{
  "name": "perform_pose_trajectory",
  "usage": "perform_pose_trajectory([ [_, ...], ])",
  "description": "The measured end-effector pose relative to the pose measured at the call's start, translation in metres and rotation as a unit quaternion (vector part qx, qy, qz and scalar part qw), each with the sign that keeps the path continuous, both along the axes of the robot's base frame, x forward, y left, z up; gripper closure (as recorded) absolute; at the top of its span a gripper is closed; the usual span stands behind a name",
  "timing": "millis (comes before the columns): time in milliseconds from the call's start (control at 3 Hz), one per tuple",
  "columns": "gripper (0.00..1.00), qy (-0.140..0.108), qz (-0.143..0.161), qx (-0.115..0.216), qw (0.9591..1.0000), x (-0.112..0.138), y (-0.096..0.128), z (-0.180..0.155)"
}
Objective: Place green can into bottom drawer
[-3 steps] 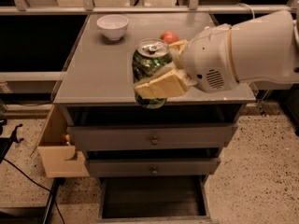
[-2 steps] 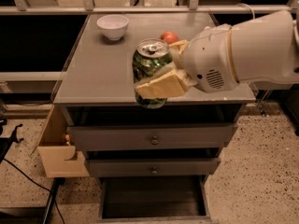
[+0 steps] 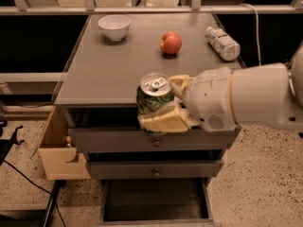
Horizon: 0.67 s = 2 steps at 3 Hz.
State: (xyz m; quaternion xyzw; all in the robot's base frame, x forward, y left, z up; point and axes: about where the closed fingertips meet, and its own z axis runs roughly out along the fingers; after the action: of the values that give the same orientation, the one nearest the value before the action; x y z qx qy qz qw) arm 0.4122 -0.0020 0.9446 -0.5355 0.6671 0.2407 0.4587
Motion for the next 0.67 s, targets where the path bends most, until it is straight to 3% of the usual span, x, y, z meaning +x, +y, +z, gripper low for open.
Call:
perform_pose_trajectory([
  [667,1.00,0.015,0.005,0.007,0.9998,-0.027,-0.014,-0.107],
])
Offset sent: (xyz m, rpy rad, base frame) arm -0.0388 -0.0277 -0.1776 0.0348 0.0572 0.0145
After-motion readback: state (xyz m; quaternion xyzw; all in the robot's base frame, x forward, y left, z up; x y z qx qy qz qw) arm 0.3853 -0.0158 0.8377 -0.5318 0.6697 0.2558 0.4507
